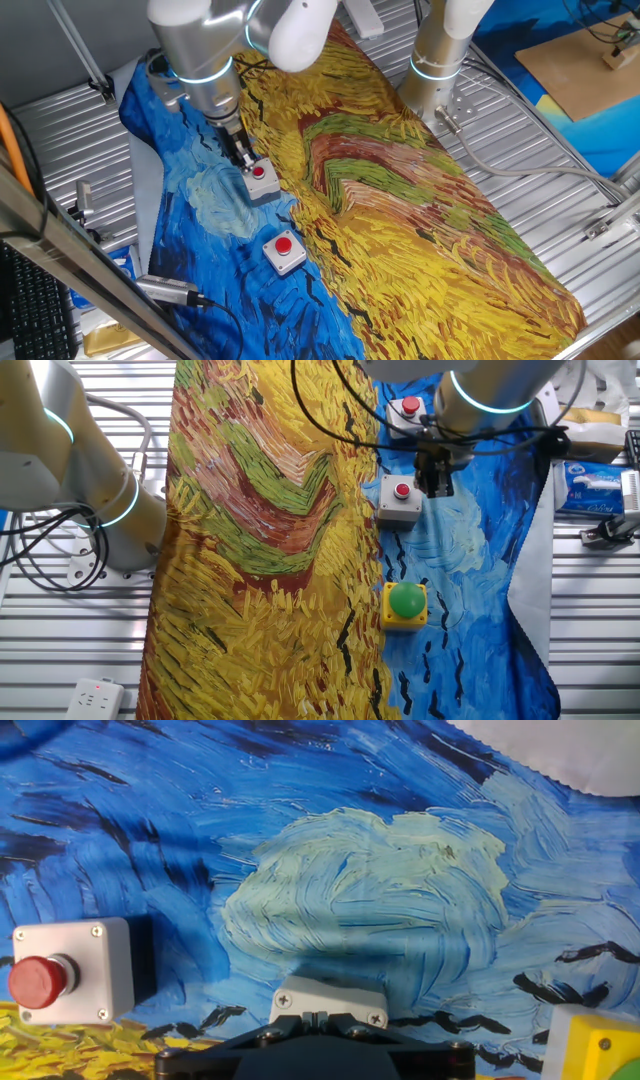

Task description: Press three buttons from left to right in sequence

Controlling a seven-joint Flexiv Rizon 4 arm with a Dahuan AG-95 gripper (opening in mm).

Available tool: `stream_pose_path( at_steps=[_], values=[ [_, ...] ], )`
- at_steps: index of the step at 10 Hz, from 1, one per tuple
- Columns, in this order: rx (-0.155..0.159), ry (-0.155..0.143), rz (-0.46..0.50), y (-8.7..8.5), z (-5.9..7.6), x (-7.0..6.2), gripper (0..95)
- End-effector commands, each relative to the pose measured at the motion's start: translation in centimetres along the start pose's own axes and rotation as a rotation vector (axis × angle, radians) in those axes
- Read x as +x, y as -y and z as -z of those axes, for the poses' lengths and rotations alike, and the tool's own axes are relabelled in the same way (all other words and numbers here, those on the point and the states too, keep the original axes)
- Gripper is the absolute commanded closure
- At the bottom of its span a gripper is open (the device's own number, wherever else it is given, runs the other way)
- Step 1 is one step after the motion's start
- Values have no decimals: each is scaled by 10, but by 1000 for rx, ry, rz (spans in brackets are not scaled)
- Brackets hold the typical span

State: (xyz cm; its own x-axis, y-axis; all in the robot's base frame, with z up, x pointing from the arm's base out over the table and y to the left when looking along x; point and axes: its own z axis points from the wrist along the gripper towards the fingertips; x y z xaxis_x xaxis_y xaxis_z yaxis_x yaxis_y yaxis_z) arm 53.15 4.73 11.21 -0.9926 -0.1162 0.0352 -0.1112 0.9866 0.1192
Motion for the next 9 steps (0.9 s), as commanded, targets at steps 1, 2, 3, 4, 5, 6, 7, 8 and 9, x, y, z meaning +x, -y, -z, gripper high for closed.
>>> stream_pose_path(
  at_steps=[1, 2, 3, 4, 5, 6, 7, 8, 9],
  values=[
    [1, 0, 0, -1, 1, 2, 950],
    [1, -1, -1, -1, 1, 2, 950],
    [1, -1, -1, -1, 1, 3, 950],
    [6, -6, 0, -1, 1, 3, 950],
    [35, -13, 12, -1, 1, 4, 950],
    [77, -21, 27, -1, 2, 4, 950],
    [83, -25, 27, -1, 2, 4, 950],
    [101, -32, 33, -1, 2, 5, 950],
    [102, -36, 31, -1, 2, 5, 950]
  ],
)
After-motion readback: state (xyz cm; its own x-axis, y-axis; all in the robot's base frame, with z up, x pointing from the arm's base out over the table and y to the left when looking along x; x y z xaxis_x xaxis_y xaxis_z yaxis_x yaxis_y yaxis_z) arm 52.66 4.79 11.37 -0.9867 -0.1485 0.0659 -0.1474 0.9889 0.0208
